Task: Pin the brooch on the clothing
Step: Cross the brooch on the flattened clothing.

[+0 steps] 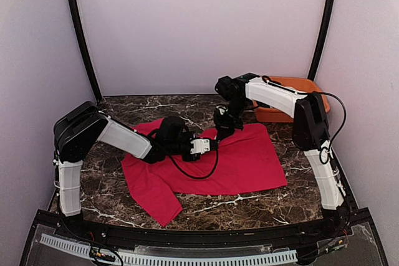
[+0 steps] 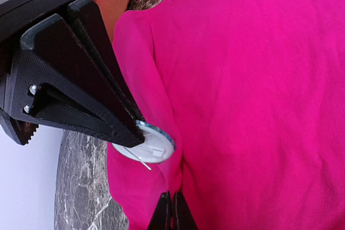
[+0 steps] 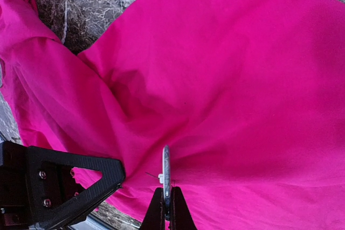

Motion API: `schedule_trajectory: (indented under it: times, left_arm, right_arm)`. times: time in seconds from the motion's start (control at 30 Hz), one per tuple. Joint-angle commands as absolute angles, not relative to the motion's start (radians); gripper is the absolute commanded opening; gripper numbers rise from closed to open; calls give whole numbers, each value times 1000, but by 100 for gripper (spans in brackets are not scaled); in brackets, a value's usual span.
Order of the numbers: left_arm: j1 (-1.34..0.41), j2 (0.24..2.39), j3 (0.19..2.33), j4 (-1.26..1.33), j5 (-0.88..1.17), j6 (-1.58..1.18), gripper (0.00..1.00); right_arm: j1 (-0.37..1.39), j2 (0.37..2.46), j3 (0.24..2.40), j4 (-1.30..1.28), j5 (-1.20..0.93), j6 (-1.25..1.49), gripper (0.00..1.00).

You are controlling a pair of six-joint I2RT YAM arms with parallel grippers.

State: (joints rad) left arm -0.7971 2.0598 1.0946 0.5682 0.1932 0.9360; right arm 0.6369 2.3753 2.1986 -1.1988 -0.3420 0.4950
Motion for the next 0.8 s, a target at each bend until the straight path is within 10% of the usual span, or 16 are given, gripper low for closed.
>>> schedule_trajectory:
  times: [0.0,0.77]
  left_arm:
    - [-811,2006,1083,581,195,936,1]
    - [-815,2008,1076,607,156,943,1]
  right_arm:
    - [649,2361,2176,-1217,-344,475,0]
    - [594,2237,2007,-1201,-505,556,0]
